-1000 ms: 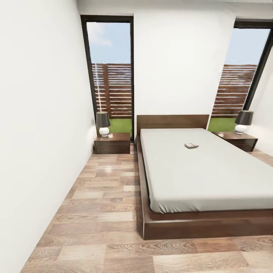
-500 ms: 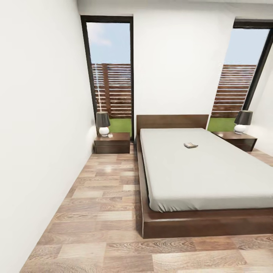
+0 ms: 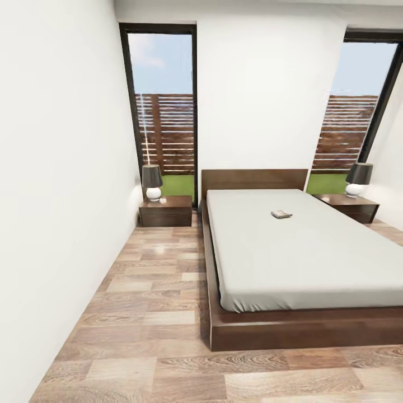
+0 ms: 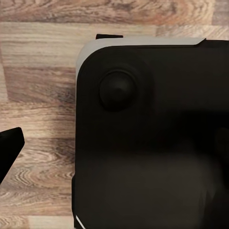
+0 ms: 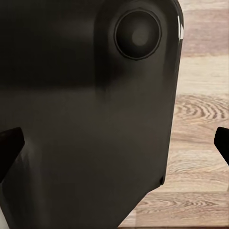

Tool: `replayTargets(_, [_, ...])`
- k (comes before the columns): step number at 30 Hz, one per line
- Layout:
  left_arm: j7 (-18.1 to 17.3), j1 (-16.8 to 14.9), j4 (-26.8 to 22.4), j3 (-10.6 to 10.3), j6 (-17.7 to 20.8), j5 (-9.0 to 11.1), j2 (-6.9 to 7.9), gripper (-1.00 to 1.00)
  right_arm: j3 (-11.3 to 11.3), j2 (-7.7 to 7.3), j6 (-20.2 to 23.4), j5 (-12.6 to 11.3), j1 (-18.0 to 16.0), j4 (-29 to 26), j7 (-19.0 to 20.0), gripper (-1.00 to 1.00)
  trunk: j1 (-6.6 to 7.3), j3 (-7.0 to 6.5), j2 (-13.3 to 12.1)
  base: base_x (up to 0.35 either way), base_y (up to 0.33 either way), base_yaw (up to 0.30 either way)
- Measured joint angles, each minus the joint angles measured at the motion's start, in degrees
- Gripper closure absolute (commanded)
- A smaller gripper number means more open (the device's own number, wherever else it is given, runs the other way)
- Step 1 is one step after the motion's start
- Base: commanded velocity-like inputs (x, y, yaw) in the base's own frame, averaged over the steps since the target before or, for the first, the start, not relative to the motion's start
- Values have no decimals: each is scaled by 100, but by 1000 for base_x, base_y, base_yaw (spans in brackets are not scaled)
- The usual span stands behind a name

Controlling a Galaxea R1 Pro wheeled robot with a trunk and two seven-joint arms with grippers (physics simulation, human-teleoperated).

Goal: In the bedroom, move the book from the bed onto either nightstand, and place the two sandals side by side next to the bed.

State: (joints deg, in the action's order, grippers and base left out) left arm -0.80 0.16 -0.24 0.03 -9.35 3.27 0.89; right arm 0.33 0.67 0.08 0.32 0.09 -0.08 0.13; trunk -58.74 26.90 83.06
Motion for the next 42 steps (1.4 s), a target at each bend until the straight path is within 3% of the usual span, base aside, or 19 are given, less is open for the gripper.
replayTargets(42, [0, 0, 0, 2, -6, 3, -1, -100, 0, -5, 0, 0, 0, 0, 3, -100, 1, 0, 0, -68, -30, 0])
